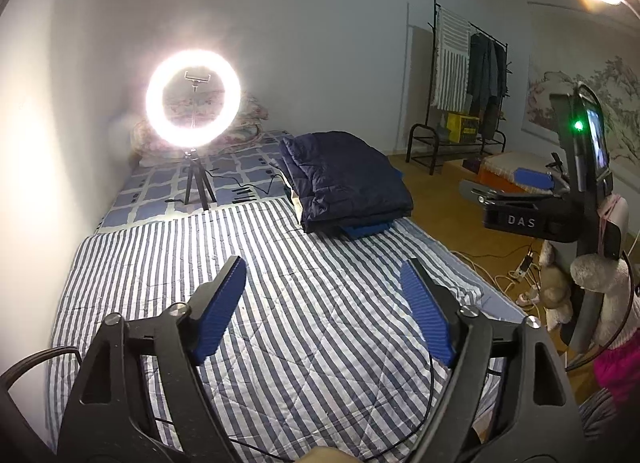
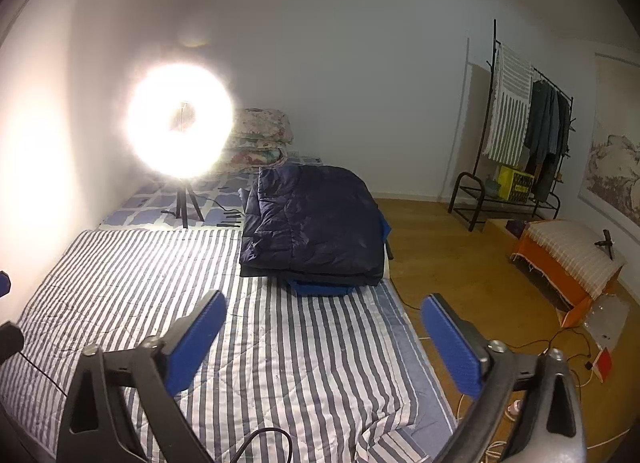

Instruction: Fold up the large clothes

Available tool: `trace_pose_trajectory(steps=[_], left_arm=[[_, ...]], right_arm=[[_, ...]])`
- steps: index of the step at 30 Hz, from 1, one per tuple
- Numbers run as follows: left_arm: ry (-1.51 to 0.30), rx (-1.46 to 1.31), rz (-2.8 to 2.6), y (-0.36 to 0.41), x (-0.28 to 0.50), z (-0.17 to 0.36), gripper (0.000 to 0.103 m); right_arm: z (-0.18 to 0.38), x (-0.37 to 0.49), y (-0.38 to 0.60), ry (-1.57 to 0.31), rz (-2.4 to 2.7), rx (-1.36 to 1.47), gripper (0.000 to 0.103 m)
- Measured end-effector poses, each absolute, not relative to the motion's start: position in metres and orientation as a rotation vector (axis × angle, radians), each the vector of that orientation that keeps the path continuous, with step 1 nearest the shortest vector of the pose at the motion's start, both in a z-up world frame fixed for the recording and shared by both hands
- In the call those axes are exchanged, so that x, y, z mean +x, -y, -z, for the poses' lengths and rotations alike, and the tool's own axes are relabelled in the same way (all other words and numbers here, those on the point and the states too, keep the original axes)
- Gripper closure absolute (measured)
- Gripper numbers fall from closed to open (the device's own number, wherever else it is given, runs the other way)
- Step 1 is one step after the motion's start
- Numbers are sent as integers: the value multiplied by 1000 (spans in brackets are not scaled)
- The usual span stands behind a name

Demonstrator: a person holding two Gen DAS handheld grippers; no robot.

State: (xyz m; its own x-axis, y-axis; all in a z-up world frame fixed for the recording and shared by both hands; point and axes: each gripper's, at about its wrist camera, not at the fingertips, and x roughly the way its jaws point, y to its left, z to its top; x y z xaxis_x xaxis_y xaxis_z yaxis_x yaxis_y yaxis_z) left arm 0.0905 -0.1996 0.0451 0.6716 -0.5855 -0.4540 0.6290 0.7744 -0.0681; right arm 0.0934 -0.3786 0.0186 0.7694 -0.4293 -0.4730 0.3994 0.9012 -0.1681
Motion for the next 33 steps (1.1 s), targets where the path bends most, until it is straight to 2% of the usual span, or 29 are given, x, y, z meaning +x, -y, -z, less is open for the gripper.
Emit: trace_pose_trajectory(steps=[2, 6, 33], left_arm=[[-468, 101, 686, 199, 87, -45, 9], [-451, 106, 680, 199, 82, -47, 0], [-459, 186, 616, 210, 72, -43, 0]], right_arm=[[-18, 94, 375, -521, 457, -74, 0], [-17, 95, 375, -524, 453, -80, 0], [-10, 96, 368, -523, 439, -83, 0]])
